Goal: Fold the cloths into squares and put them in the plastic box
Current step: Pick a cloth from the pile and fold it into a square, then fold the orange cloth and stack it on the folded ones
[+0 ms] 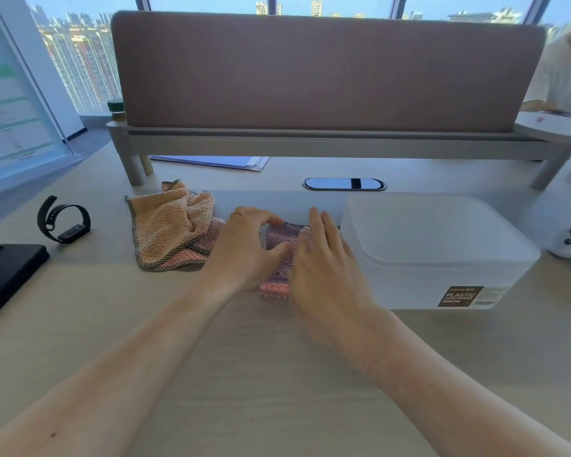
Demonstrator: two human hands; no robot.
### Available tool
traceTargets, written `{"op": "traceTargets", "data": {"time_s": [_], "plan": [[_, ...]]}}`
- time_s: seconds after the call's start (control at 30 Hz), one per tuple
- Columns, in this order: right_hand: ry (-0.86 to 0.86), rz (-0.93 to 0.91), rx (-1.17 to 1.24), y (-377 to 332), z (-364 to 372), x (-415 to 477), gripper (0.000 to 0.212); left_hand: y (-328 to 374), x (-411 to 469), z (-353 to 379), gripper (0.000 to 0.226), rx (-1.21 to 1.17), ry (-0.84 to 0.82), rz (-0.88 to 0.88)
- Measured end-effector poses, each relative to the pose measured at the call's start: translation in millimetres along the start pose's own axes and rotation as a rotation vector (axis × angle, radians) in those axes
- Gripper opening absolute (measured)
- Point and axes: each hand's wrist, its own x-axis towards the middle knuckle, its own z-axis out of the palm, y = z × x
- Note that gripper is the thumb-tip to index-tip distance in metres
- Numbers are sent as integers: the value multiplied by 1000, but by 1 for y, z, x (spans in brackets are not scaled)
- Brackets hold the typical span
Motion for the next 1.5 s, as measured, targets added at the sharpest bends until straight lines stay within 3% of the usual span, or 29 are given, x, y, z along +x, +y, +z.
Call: {"op": "traceTargets", "data": {"time_s": [0.13,0.27,0.6,0.67,0.77,0.83,0.93,1.0,1.1,1.23,1.3,1.37,1.5], "plan": [[-1,-136,-55,5,8,22,57,-2,1,4,53,226,-84,93],[-89,14,36,16,31,25,65,-14,-6,16,59,415,-383,123],[-122,73,38,13,48,25,72,-20,-8,14,63,525,-427,160],[-107,67,41,13,44,24,72,-23,-6,1,64,416,-357,120],[-3,16,68,11,28,16,72,-48,-4,-38,57,254,49,30],[159,-70,83,6,18,8,73,-77,-6,-65,40,238,253,-25],[347,-191,85,-6,5,-3,73,-110,-12,-83,26,271,151,-81],[345,-250,111,-13,2,-6,73,-117,-13,-83,21,318,57,-67],[318,-276,154,-17,-2,-7,72,-115,-5,-87,6,298,89,-58],[275,-240,278,-13,-7,-4,76,-104,10,-110,12,161,135,-183],[283,-199,403,-13,-14,-1,77,-80,17,-132,5,185,285,-107],[325,-180,529,-18,-25,6,77,-37,23,-160,11,157,431,62],[398,-234,740,-48,-68,14,78,58,10,-199,10,220,335,437]]}}
